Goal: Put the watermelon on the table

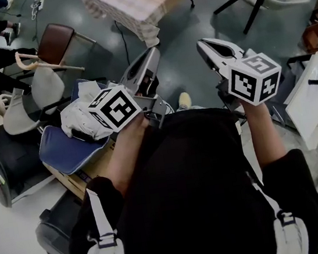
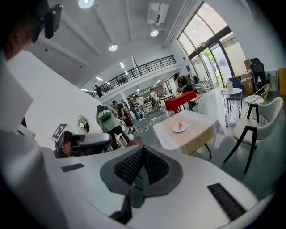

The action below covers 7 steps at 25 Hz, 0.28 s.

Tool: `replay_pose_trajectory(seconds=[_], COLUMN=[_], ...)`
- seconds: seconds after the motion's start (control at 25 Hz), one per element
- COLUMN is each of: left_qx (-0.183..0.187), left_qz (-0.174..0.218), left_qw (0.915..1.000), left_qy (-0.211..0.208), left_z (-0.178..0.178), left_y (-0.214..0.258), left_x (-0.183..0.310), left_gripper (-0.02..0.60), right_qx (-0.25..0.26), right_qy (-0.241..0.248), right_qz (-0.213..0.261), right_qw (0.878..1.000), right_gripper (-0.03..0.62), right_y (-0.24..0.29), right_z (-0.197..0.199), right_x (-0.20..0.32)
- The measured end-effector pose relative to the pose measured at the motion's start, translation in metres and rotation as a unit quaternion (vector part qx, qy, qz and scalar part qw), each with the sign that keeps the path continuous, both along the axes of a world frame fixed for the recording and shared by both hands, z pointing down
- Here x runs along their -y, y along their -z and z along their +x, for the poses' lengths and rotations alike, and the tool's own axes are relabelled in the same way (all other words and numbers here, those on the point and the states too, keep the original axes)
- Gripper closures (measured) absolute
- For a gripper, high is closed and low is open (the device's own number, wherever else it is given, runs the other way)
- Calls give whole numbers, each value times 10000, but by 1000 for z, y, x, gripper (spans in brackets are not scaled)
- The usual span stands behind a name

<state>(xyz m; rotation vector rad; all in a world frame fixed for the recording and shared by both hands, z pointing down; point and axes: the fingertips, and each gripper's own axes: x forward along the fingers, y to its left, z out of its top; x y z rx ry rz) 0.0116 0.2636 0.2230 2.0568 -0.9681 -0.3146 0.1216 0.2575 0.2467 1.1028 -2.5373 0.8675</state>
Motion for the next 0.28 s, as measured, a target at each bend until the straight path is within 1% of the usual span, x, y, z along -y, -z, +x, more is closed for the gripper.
replay_pose_trajectory(seconds=[0.28], left_qx=[-20], left_qz=[-11], left_qw=[10000], left_qy=[-11], left_z=[1], left_y=[-3], left_x=[-6], left_gripper=[571], right_qx=[-27], right_qy=[37], right_qz=[11], right_qw=[10000], right_gripper=[583], right_y=[-1], right_z=[-1], right_x=[-6])
